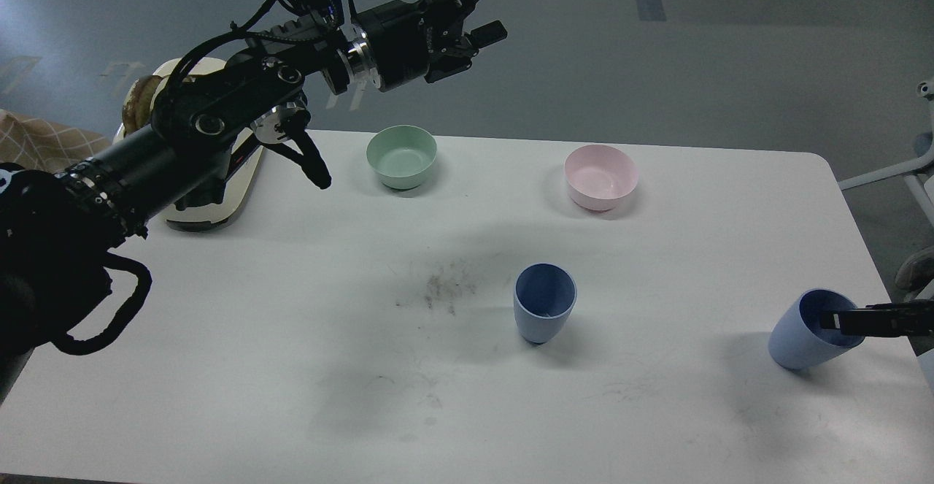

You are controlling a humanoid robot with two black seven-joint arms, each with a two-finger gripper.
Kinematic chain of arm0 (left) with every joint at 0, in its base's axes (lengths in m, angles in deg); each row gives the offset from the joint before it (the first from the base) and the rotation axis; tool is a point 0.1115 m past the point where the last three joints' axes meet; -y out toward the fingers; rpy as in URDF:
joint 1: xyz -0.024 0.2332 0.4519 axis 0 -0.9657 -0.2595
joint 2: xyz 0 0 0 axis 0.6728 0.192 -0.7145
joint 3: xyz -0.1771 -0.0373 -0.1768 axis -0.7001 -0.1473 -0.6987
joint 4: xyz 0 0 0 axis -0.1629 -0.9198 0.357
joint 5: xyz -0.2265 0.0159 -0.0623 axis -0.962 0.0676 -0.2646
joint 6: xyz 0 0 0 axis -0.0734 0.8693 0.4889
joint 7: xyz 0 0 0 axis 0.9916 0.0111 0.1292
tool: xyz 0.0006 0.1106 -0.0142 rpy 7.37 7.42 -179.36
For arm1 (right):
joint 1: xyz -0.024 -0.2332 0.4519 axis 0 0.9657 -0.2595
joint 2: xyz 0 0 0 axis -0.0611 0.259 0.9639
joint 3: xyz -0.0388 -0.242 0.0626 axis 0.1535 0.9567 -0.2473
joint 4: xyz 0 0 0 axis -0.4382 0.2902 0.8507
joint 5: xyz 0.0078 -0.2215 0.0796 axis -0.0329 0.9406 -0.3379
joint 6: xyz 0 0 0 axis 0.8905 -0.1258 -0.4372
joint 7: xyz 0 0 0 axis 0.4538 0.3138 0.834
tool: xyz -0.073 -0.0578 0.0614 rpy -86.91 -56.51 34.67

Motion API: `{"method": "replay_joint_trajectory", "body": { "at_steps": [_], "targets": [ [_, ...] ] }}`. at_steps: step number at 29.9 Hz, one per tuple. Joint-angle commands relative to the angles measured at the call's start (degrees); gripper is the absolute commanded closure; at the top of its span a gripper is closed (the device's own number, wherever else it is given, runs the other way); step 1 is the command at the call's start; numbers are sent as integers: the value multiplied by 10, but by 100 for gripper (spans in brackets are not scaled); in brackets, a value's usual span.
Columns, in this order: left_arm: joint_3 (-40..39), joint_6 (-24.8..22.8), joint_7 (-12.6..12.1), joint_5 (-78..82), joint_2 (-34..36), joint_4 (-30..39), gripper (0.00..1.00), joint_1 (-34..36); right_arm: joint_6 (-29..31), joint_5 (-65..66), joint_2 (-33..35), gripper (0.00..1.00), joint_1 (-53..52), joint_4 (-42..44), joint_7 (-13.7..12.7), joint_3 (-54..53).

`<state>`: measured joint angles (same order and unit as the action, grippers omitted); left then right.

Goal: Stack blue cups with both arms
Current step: 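Grasp the other blue cup with the right gripper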

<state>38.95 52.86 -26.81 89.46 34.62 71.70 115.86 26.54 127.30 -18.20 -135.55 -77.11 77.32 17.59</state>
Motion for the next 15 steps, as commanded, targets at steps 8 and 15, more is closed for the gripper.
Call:
{"method": "replay_joint_trajectory", "body": {
  "at_steps": [8,15],
  "targets": [
    [0,0,0,0,2,0,4,-2,3,1,-4,100,1,-1,0,0],
    [-3,0,1,-1,2,1,4,-3,5,1,23,100,-10,-27,0,-4]
  ]
}}
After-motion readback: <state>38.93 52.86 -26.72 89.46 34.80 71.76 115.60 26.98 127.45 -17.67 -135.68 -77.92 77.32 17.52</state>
